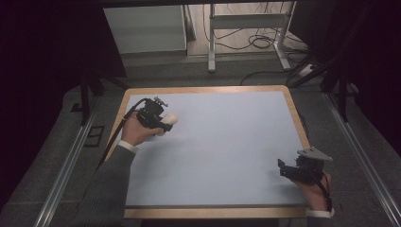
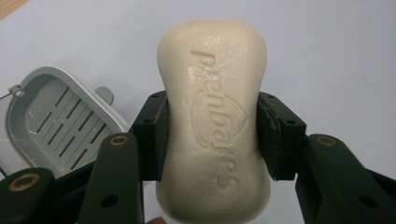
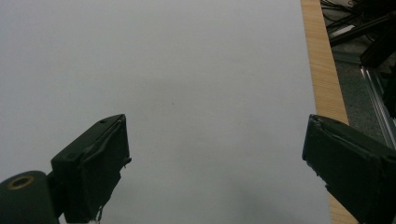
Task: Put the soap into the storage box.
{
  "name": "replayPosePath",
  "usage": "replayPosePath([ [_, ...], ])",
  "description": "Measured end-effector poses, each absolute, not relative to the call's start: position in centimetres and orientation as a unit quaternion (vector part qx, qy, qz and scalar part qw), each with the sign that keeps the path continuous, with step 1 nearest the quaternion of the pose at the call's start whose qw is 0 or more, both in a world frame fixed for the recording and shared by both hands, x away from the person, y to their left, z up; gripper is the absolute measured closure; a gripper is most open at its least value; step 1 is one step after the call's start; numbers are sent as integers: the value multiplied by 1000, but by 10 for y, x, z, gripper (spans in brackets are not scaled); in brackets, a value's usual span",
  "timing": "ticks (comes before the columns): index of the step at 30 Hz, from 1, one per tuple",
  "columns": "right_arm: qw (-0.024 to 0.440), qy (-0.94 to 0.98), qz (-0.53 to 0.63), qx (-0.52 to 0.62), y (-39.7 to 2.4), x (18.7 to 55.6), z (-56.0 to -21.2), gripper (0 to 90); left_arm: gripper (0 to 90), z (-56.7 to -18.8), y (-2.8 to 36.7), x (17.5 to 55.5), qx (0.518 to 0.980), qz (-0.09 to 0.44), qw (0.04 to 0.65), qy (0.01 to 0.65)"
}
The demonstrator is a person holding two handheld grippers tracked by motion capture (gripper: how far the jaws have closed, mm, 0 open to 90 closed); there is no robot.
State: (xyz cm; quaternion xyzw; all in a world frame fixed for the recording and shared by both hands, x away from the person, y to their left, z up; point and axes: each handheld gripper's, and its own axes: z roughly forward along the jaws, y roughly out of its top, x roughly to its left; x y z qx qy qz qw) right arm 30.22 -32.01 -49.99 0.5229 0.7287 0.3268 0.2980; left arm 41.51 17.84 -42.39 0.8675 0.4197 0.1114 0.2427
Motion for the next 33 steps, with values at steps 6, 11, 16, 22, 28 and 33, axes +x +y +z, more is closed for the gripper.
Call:
replayPosePath([
  [6,298,730,325,522,-320,302,-500,71,495,-428,183,423,863,107,240,431],
  [11,298,729,327,522,-321,302,-500,70,495,-431,191,431,856,109,237,447],
  [16,298,729,326,523,-321,302,-500,70,495,-435,198,437,850,108,233,460],
  [22,298,731,324,521,-320,303,-501,70,496,-435,203,442,848,111,231,465],
  [28,299,730,326,522,-321,302,-500,70,495,-435,210,447,842,110,229,477],
  [33,299,730,324,522,-320,302,-500,70,495,-437,214,451,835,107,230,489],
])
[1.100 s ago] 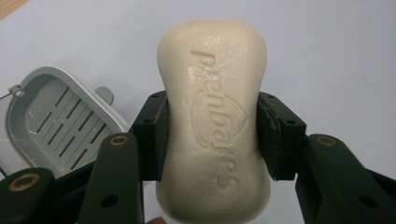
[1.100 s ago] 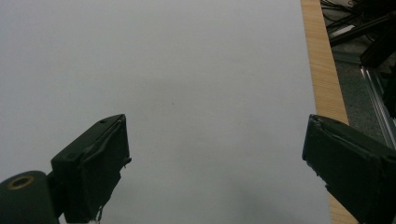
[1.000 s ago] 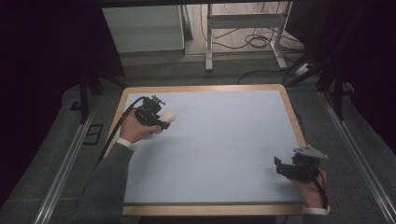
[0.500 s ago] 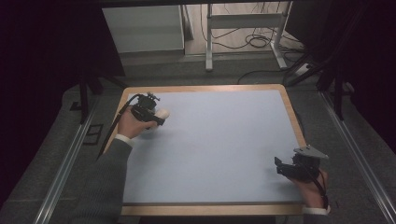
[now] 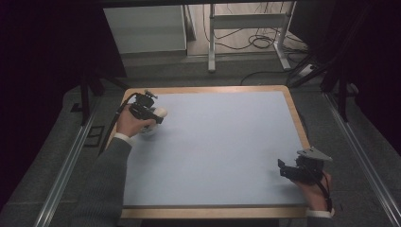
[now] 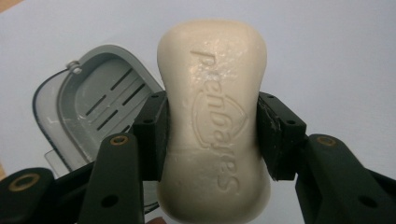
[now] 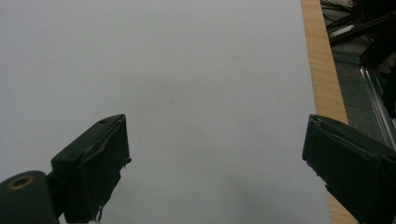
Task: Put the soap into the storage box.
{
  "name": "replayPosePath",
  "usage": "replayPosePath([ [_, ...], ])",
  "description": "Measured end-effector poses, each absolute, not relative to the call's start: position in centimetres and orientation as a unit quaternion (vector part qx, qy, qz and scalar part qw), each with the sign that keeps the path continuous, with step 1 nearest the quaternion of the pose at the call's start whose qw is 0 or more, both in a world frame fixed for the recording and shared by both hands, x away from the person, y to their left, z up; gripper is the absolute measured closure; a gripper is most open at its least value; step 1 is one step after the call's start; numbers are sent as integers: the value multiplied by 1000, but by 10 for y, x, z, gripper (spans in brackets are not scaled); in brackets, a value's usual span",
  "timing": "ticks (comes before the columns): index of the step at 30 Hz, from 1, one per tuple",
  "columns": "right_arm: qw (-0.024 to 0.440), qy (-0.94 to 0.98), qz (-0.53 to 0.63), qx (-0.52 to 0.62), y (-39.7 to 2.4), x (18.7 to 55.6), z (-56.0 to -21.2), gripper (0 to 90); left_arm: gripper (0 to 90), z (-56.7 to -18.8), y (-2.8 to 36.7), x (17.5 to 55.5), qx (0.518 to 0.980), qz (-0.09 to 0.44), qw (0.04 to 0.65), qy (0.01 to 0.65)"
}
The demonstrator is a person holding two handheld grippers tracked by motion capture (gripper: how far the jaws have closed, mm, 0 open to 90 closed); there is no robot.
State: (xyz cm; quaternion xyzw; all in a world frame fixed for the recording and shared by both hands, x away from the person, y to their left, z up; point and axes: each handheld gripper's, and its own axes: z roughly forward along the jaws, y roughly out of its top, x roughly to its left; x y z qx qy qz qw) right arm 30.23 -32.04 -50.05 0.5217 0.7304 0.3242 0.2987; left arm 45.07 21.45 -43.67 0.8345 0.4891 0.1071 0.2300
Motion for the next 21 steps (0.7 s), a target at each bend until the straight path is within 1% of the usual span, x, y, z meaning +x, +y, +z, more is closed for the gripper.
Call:
replayPosePath([
  [15,298,731,324,521,-321,303,-501,70,495,-444,230,464,811,118,223,527],
  [21,298,730,324,523,-321,303,-501,70,495,-448,234,467,802,114,220,543],
])
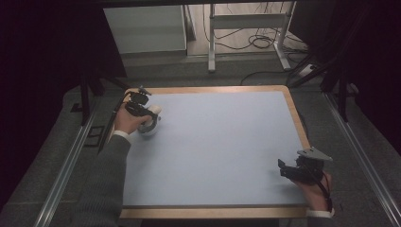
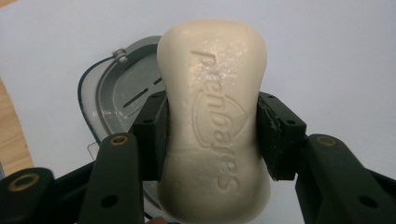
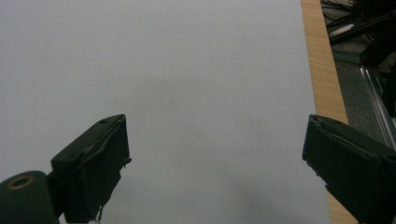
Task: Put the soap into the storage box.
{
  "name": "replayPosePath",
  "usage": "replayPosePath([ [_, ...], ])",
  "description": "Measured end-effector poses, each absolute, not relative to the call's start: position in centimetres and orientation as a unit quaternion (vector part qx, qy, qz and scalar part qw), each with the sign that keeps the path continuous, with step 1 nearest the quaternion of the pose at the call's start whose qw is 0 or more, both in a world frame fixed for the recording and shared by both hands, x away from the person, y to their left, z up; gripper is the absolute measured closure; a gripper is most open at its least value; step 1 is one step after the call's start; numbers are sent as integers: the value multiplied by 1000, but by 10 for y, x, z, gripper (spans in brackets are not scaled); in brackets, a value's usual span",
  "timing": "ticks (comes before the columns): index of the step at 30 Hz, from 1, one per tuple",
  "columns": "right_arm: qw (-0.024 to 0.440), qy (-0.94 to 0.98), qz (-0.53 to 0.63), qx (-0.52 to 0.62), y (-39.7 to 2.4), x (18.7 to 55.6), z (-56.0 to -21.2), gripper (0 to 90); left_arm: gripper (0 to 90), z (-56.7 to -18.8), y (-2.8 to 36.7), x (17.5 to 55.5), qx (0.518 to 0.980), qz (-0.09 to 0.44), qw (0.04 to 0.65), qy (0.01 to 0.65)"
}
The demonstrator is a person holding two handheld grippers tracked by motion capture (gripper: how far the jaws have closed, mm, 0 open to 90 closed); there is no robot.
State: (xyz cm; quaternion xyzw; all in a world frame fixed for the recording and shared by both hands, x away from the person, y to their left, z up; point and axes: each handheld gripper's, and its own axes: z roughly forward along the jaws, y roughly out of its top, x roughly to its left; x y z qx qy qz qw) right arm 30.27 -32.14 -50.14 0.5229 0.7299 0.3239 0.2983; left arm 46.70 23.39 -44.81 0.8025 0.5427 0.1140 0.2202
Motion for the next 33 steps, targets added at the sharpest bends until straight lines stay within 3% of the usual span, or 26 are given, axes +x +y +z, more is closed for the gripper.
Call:
replayPosePath([
  [15,297,732,322,522,-322,303,-503,70,490,-466,242,473,787,104,210,571],
  [22,298,731,321,523,-321,303,-503,70,339,-452,239,466,788,103,247,555],
  [33,299,731,322,522,-321,302,-502,70,281,-440,224,443,805,118,288,505],
])
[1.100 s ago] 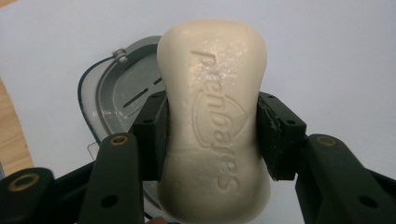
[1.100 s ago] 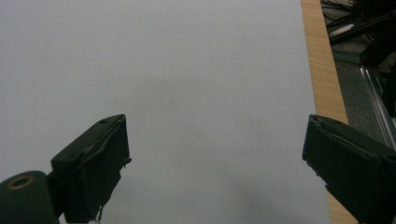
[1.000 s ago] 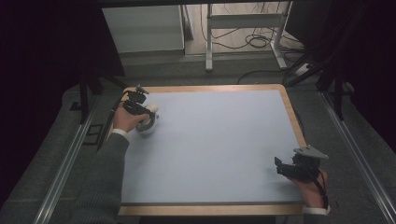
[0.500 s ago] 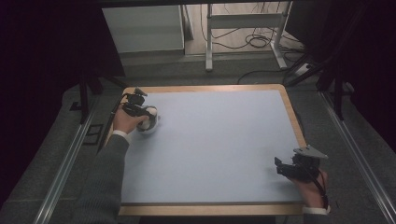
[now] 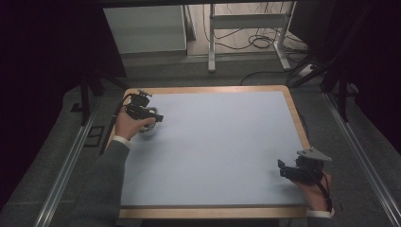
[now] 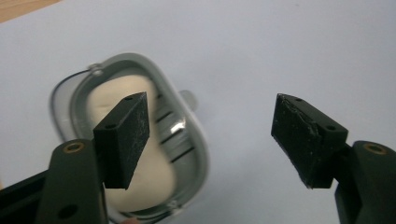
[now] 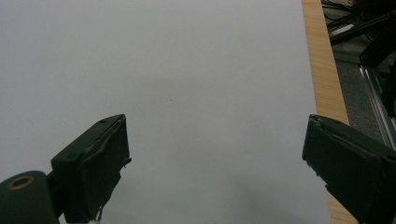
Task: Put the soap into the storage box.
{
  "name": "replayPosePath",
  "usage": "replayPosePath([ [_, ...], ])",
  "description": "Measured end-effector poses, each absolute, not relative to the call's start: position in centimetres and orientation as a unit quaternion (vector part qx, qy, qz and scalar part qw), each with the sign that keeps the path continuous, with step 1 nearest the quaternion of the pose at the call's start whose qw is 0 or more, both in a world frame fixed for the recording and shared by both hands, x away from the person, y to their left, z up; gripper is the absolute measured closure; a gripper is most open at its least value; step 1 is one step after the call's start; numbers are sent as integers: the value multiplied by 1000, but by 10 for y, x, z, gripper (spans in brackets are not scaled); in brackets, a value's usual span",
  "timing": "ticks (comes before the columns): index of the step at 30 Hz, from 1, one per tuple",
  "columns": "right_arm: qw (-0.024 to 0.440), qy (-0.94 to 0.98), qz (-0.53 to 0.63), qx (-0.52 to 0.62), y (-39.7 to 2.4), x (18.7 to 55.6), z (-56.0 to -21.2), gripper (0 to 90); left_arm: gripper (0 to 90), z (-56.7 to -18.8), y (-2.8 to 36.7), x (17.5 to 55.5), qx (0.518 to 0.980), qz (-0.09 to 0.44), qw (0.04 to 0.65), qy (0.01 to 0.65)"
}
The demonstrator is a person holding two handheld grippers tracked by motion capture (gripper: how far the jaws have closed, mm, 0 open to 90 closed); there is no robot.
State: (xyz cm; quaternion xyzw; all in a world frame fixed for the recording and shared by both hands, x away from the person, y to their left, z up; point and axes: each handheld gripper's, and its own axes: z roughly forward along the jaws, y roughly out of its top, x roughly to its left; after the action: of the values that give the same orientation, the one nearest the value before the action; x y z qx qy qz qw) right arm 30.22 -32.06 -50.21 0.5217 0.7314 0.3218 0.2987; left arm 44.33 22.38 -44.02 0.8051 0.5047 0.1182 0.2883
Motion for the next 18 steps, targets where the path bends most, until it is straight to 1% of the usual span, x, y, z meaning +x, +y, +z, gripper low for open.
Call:
replayPosePath([
  [5,301,730,323,521,-321,301,-502,70,262,-446,217,429,821,112,293,477],
  [10,302,730,325,519,-321,301,-501,70,262,-455,211,411,829,105,308,456],
  [18,304,731,324,518,-321,301,-500,71,252,-478,194,381,844,84,322,421],
])
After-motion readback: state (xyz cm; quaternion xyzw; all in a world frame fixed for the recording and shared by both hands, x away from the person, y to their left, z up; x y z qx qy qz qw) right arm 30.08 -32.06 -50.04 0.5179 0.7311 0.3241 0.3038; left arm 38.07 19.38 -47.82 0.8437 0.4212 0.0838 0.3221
